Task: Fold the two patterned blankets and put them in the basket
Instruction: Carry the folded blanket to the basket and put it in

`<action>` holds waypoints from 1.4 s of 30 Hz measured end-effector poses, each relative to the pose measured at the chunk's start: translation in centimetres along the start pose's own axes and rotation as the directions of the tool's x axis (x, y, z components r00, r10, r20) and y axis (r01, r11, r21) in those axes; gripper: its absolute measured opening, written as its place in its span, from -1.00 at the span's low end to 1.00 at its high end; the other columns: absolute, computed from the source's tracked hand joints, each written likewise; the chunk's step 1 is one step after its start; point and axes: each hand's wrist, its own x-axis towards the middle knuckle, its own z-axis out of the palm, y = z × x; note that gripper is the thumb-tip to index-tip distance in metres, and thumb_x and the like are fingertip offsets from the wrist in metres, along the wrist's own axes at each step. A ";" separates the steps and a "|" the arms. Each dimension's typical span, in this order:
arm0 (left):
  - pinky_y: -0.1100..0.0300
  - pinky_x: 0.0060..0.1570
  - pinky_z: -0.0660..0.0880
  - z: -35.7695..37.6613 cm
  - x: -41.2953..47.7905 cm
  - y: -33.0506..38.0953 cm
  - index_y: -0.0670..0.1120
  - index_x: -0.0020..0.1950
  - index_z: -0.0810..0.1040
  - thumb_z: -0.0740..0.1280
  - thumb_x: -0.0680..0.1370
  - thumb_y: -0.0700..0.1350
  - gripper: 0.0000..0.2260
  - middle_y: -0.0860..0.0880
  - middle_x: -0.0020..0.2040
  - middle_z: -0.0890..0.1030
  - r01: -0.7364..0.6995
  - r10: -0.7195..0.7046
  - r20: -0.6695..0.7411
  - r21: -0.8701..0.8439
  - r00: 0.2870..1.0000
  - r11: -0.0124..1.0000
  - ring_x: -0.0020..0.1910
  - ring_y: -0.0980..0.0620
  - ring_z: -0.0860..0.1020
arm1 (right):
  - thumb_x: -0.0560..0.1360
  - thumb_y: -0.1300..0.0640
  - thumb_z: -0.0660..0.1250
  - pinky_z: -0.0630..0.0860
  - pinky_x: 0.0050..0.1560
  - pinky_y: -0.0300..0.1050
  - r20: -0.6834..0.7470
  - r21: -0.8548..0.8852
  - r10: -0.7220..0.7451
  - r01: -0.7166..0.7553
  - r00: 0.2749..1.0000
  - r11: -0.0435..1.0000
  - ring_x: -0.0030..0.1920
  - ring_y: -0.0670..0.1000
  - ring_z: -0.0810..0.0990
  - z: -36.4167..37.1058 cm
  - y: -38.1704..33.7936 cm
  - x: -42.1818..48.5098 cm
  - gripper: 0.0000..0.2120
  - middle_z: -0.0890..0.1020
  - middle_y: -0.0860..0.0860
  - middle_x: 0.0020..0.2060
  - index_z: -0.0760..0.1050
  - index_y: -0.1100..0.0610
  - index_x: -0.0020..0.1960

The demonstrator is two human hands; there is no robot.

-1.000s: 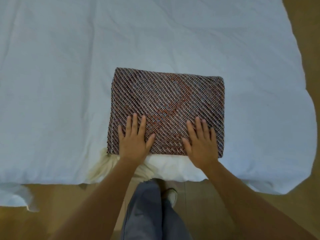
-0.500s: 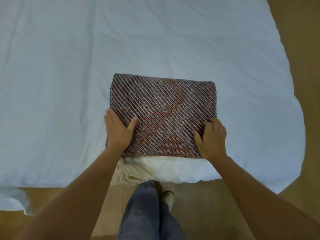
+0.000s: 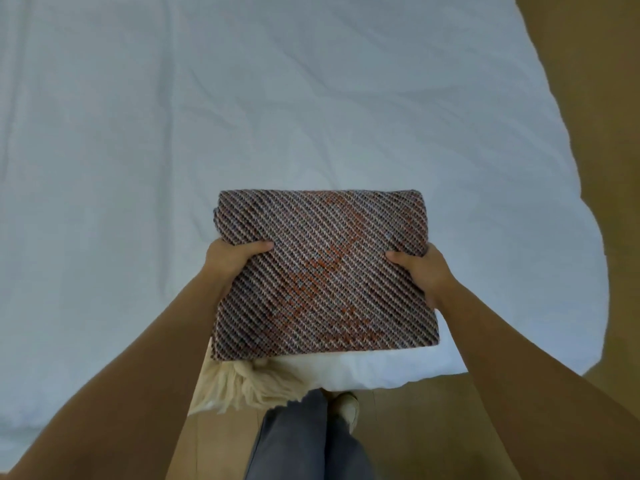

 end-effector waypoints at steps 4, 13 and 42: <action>0.07 0.19 0.43 0.9 -1.8 0.4 -0.10 0.28 0.45 0.56 0.27 -0.04 -0.37 -0.08 0.25 0.55 -0.178 0.188 -0.074 0.125 0.979 0.976 0.16 -0.08 0.53 | 0.33 0.04 0.50 0.43 0.19 0.01 -0.022 -0.034 -0.083 0.083 0.996 0.996 0.09 0.07 0.50 0.0 -0.5 -1.4 -0.32 0.48 0.12 0.28 0.29 0.15 0.34; 0.08 0.19 0.40 5.6 -7.2 6.5 -0.08 0.26 0.46 0.52 0.29 0.07 -0.40 -0.08 0.22 0.58 -0.404 0.424 0.015 0.341 0.905 0.849 0.18 -0.11 0.54 | 0.40 0.01 0.42 0.40 0.00 -0.10 -0.246 -0.157 -0.281 0.248 0.928 0.956 -0.07 0.00 0.46 -1.4 -2.4 -6.0 -0.60 0.49 -0.01 -0.03 0.30 0.10 0.09; 0.06 0.10 0.47 54.4 -41.4 4.1 -0.12 0.20 0.53 0.52 0.34 -0.02 -0.52 -0.09 0.18 0.59 -0.770 0.229 0.845 0.285 0.483 0.570 0.07 -0.11 0.56 | 0.45 -0.02 0.39 0.46 -0.05 -0.06 -0.880 0.386 0.276 0.242 0.387 0.890 -0.12 0.02 0.46 -45.8 24.0 -28.3 -0.64 0.46 -0.02 -0.08 0.36 0.10 0.13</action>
